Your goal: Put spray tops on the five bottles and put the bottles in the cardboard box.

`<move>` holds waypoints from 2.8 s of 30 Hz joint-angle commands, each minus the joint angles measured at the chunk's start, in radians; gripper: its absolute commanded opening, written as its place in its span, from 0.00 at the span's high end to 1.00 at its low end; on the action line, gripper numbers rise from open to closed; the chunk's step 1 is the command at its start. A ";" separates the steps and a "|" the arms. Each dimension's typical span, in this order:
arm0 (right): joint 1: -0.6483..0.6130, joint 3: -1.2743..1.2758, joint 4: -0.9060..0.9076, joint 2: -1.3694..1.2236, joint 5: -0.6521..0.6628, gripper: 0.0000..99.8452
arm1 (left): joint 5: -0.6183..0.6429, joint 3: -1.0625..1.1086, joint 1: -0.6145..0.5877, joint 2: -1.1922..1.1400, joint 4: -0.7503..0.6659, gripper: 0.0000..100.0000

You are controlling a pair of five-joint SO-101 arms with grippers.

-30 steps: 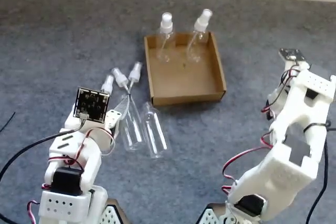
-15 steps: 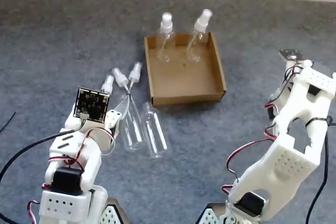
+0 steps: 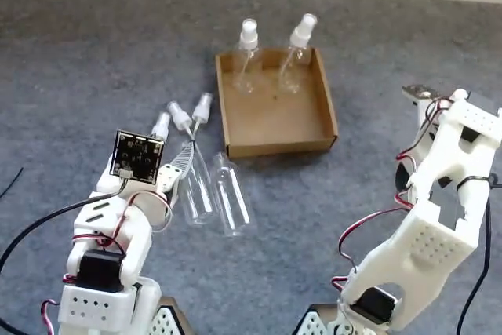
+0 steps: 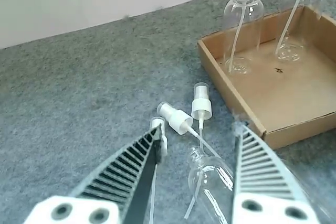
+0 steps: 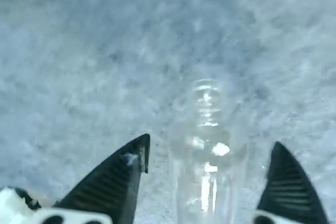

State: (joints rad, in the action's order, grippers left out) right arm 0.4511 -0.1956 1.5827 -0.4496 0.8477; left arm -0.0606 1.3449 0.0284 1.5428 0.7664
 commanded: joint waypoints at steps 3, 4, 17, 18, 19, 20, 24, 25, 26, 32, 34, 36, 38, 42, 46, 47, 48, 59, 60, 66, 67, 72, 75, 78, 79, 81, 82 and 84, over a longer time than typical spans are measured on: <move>0.012 -0.048 0.021 0.021 0.068 0.69 | -0.008 -0.004 -0.012 0.002 -0.031 0.79; 0.012 -0.047 0.018 0.018 0.069 0.69 | -0.008 -0.004 -0.012 0.002 -0.031 0.79; 0.015 0.108 -0.150 0.016 0.071 0.76 | -0.008 -0.004 -0.012 0.002 -0.031 0.79; 0.018 0.108 -0.150 0.016 0.071 0.77 | -0.008 -0.004 -0.012 0.002 -0.031 0.79; 0.019 0.107 -0.150 0.016 0.069 0.80 | -0.008 -0.004 -0.012 0.002 -0.031 0.79; 0.021 0.105 -0.150 0.016 0.066 0.83 | -0.008 -0.004 -0.012 0.002 -0.031 0.79; 0.024 0.102 -0.142 0.022 0.063 0.95 | -0.008 -0.004 -0.013 0.002 -0.031 0.79; 0.030 0.101 -0.140 0.025 0.063 0.97 | -0.008 -0.004 -0.013 0.002 -0.031 0.79; 0.030 0.091 -0.140 0.039 0.063 0.98 | -0.008 -0.004 -0.015 0.002 -0.031 0.79; 0.012 0.005 -0.085 0.219 -0.084 1.00 | -0.009 -0.012 -0.019 0.001 -0.031 0.81; -0.015 -0.004 -0.087 0.303 -0.163 1.00 | -0.018 -0.019 -0.036 -0.001 -0.031 0.84; -0.059 -0.004 -0.094 0.390 -0.232 1.00 | -0.049 -0.062 -0.062 -0.025 -0.026 0.85; -0.108 -0.004 -0.125 0.476 -0.296 1.00 | -0.049 -0.133 -0.096 -0.105 -0.018 0.85; -0.197 0.070 -0.176 0.644 -0.396 1.00 | -0.046 -0.338 -0.154 -0.406 0.072 0.85; -0.306 0.255 -0.255 0.829 -0.423 1.00 | -0.051 -0.625 -0.203 -0.779 0.213 0.85; -0.329 0.315 -0.277 0.877 -0.423 1.00 | -0.051 -0.697 -0.214 -0.863 0.247 0.85; -0.351 0.386 -0.308 0.929 -0.425 1.00 | -0.054 -0.771 -0.219 -0.947 0.284 0.85; -0.590 0.934 -0.381 1.356 -0.437 1.00 | -0.109 -1.337 -0.217 -1.643 0.453 0.83; -0.611 0.964 -0.384 1.376 -0.459 1.00 | -0.109 -1.365 -0.208 -1.685 0.453 0.82; -0.671 1.089 -0.390 1.491 -0.520 0.96 | -0.110 -1.446 -0.170 -1.859 0.446 0.81; -0.671 1.098 -0.390 1.504 -0.525 0.95 | -0.110 -1.452 -0.165 -1.879 0.446 0.81; -0.673 1.141 -0.390 1.563 -0.535 0.96 | -0.106 -1.504 -0.154 -1.963 0.445 0.81; -0.673 1.158 -0.390 1.575 -0.549 1.00 | -0.106 -1.546 -0.143 -2.018 0.445 0.81; -0.673 1.161 -0.390 1.578 -0.525 1.00 | -0.106 -1.578 -0.133 -2.091 0.445 0.81; -0.673 1.161 -0.390 1.578 -0.523 1.00 | -0.106 -1.592 -0.133 -2.115 0.445 0.83; -0.673 1.161 -0.389 1.578 -0.523 1.00 | -0.106 -1.621 -0.136 -2.161 0.445 0.88; -0.673 1.161 -0.389 1.575 -0.523 1.00 | -0.106 -1.633 -0.139 -2.178 0.451 0.90; -0.674 1.161 -0.389 1.572 -0.523 1.00 | -0.107 -1.652 -0.145 -2.196 0.453 0.95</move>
State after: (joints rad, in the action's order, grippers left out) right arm -0.2148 0.9705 1.2160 1.1109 0.3122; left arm -0.1588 -0.2463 -0.1235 -0.6237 1.2160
